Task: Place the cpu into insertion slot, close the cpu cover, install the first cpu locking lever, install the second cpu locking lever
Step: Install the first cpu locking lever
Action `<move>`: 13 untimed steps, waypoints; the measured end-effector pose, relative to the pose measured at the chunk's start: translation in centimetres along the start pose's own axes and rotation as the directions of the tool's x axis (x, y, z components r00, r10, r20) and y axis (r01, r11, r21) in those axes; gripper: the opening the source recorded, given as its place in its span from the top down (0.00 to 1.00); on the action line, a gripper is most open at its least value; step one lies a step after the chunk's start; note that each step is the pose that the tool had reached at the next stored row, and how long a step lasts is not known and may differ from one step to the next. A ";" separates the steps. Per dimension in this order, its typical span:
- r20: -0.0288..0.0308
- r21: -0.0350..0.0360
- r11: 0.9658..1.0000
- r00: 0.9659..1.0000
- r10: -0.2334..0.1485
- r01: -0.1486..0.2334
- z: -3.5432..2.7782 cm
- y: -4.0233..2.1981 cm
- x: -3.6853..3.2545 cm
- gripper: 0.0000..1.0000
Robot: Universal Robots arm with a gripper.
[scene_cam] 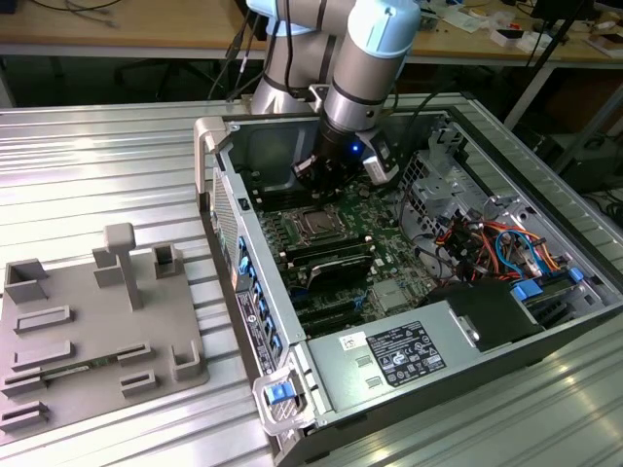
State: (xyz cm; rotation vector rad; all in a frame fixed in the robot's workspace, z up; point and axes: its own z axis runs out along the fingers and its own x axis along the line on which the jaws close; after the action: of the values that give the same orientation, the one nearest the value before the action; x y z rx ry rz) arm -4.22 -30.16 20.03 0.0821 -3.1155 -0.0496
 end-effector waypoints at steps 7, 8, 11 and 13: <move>0.000 0.000 1.000 1.000 0.000 0.000 -0.06 0.05 -0.11 0.89; 0.001 -0.001 1.000 1.000 -0.001 0.001 -0.13 0.09 -0.12 0.89; 0.000 -0.001 1.000 1.000 -0.001 0.001 -0.53 0.13 -0.10 0.89; 0.000 -0.001 1.000 1.000 -0.001 0.001 -0.80 0.14 -0.09 0.89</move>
State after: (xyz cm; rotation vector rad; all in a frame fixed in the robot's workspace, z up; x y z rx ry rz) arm -4.11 -30.04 20.83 0.0835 -3.1157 -0.0517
